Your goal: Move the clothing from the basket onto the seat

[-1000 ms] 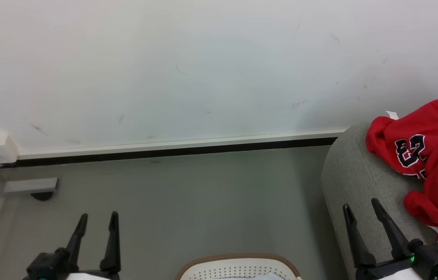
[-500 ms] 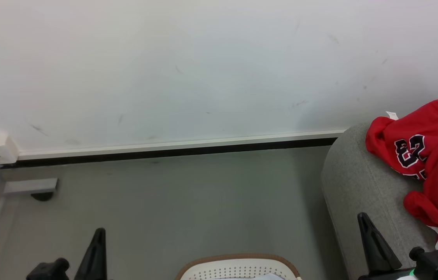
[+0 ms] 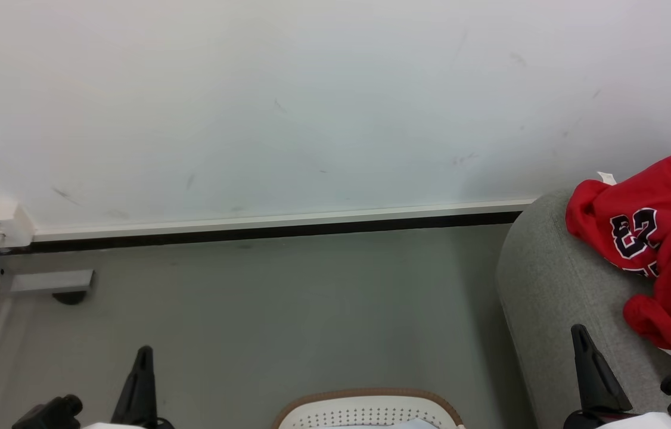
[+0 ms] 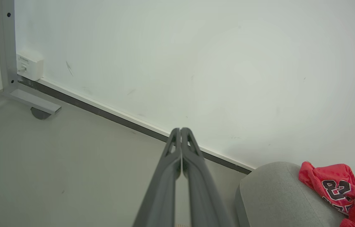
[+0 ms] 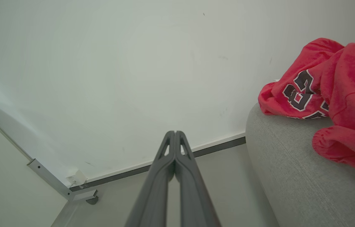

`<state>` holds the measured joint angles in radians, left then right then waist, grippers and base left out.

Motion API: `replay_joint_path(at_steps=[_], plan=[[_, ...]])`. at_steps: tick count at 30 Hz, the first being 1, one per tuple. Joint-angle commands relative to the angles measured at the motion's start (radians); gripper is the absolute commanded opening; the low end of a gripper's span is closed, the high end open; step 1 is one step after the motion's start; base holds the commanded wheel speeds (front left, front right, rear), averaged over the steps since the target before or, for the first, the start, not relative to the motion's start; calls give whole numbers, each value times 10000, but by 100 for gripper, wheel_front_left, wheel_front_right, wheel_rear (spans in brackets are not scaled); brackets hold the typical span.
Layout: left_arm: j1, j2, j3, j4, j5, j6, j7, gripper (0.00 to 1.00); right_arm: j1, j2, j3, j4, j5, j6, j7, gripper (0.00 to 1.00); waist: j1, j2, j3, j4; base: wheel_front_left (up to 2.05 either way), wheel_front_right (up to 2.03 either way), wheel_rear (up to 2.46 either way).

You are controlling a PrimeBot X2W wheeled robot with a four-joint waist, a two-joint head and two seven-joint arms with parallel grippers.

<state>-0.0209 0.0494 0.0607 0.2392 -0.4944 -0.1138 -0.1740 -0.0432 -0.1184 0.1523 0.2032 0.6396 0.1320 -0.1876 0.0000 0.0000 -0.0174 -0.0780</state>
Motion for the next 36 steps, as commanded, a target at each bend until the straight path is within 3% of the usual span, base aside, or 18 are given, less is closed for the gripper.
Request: replay_joint_path(at_steps=[1, 36], plan=[[-278, 65, 67, -232, -533, 49, 116, 0, -330, -30, -119, -86, 508, -4, 76, 0, 0, 0, 3, 14, 0, 0, 0], [-509, 50, 269, -599, -5210, 371, 1312, 0, -573, -283, -546, 119, 5153, -10, 820, 0, 0, 0, 51, 261, 0, 0, 0]])
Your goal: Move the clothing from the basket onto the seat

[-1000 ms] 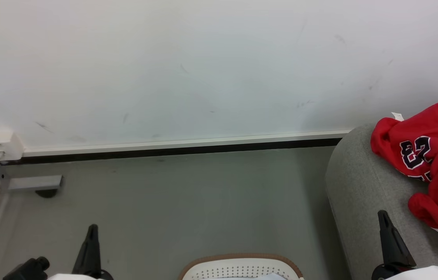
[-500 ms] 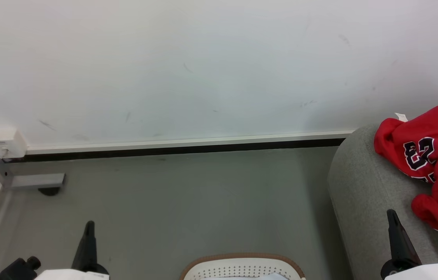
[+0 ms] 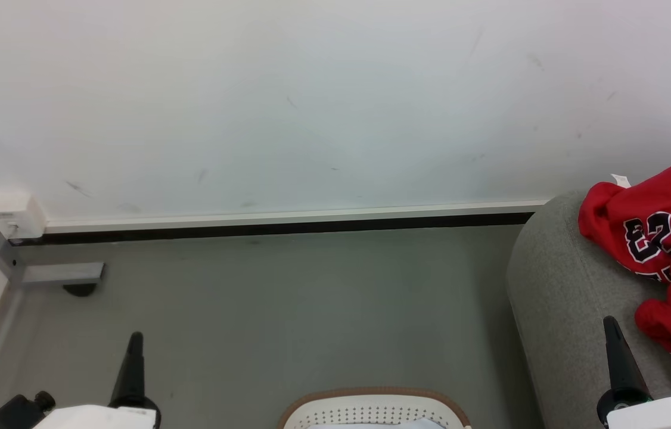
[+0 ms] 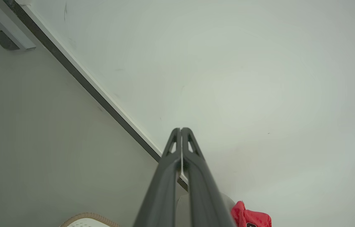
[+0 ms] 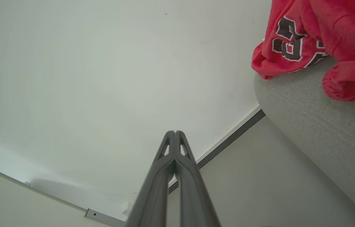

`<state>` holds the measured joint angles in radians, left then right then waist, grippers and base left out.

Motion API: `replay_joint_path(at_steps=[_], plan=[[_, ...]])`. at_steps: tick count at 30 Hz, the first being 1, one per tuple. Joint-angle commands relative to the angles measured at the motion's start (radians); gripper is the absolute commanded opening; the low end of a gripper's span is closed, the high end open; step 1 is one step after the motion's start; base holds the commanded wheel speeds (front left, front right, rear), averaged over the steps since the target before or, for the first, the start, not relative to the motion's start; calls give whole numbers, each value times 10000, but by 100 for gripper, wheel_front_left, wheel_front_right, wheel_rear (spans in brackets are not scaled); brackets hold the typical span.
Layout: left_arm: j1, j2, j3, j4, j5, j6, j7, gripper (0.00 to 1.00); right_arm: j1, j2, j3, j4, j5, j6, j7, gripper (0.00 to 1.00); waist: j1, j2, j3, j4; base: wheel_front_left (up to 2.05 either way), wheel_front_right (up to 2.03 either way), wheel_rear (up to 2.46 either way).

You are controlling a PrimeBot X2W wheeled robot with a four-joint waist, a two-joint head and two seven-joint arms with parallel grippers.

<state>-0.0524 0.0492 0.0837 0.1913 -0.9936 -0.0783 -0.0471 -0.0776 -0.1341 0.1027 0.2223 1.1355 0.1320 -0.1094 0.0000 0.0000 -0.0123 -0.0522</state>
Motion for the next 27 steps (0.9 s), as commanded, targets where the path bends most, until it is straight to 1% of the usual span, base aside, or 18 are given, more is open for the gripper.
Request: replay_joint_path(at_steps=[1, 27], plan=[[-202, 52, 44, -126, -320, 25, 66, 0, -234, -135, -53, -69, 327, -10, 41, 0, 0, 0, 2, 10, 0, 0, 0], [-356, 40, 186, -263, -2931, 164, 757, 0, -351, -474, -21, 5, 3155, -15, 257, 0, 0, 0, 39, 199, 0, 0, 0]])
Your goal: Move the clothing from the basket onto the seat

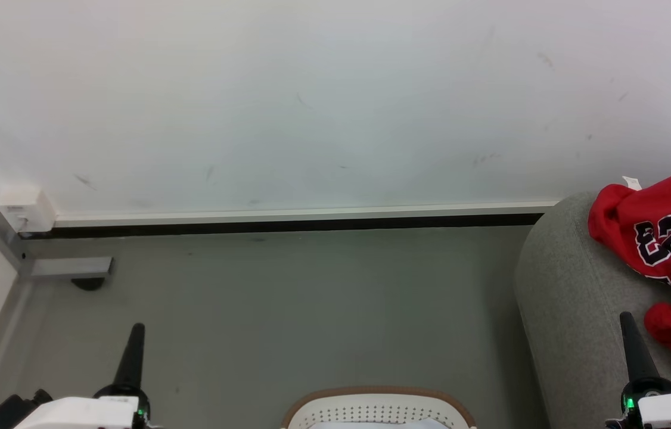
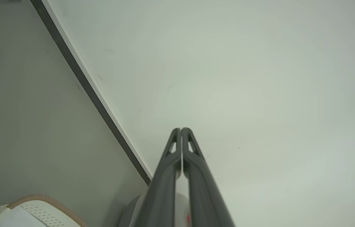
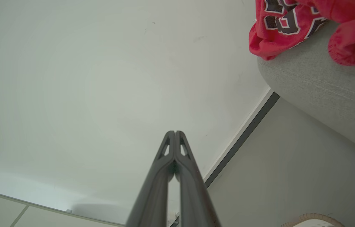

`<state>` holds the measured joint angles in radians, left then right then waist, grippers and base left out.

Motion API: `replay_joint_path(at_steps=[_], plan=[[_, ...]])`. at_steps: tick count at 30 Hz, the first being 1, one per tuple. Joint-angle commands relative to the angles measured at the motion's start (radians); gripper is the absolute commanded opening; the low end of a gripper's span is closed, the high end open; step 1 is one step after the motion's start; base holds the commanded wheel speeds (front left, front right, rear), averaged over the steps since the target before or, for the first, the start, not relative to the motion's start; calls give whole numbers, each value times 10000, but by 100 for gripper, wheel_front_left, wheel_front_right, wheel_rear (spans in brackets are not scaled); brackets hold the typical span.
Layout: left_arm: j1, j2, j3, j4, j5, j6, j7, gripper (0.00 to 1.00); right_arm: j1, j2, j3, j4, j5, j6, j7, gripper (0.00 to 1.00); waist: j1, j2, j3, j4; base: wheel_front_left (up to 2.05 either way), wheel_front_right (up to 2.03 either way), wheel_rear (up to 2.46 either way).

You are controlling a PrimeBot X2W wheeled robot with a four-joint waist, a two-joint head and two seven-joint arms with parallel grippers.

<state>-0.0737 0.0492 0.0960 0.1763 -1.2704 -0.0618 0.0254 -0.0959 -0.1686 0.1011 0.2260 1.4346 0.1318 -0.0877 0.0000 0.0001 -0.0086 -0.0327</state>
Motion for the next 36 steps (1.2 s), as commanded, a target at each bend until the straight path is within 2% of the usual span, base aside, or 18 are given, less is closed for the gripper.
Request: replay_joint_path(at_steps=[1, 36], plan=[[-152, 39, 69, -120, -256, 3, 63, 0, -172, -144, -1, -30, 272, -13, 44, 0, 0, -1, 2, 12, 0, 0, 0], [-303, 24, 198, -237, -3000, 154, 790, 0, -288, -765, 380, -75, 3558, -19, -67, 0, 0, -1, 54, 267, 0, 0, 0]])
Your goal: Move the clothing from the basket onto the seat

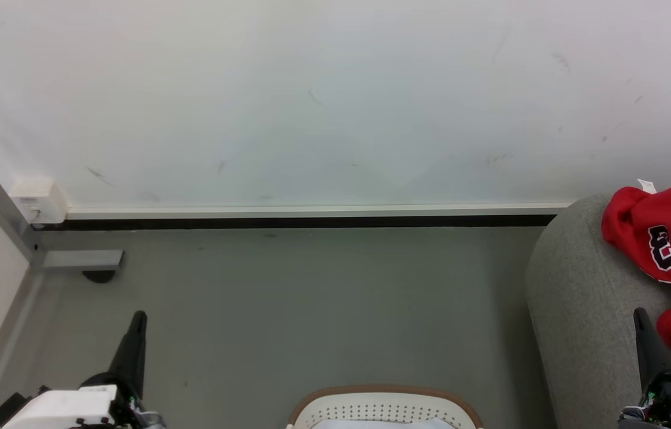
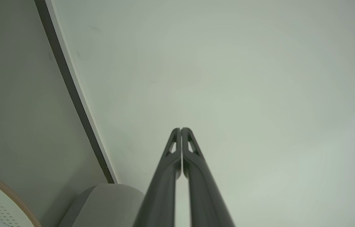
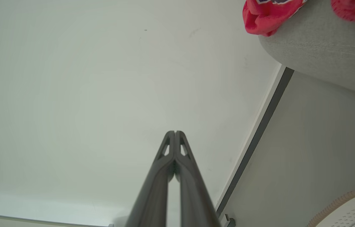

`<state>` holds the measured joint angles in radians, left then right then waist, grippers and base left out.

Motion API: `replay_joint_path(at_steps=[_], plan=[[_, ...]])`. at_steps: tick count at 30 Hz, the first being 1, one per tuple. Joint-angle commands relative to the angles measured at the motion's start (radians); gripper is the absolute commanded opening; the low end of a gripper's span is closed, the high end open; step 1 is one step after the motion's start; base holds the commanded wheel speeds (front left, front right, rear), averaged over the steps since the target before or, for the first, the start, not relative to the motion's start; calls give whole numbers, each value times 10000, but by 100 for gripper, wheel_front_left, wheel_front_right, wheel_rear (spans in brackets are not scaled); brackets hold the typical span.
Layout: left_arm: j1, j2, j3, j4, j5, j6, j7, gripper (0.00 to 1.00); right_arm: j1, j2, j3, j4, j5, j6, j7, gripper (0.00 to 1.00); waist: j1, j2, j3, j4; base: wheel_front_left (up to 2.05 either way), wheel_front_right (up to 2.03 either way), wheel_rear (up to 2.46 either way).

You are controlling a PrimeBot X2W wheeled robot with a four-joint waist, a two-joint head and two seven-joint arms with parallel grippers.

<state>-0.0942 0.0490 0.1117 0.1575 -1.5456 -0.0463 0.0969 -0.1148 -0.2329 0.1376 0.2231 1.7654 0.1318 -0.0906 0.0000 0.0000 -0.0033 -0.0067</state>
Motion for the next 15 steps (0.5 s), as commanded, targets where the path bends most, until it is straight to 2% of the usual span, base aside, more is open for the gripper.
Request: replay_joint_path(at_steps=[1, 8, 15], plan=[[-103, 26, 44, -52, -301, 5, 83, 0, -102, -134, 28, -48, 323, -19, -35, 0, 0, 0, 3, 15, 0, 0, 0], [-129, 23, 67, -71, -756, 28, 197, 0, -123, -266, 130, -75, 893, -21, -92, 0, 0, 0, 13, 65, 0, 0, 0], [-125, 23, 63, -71, -724, 28, 197, 0, -120, -360, 246, -105, 941, -21, -182, 0, 0, 0, 14, 65, 0, 0, 0]])
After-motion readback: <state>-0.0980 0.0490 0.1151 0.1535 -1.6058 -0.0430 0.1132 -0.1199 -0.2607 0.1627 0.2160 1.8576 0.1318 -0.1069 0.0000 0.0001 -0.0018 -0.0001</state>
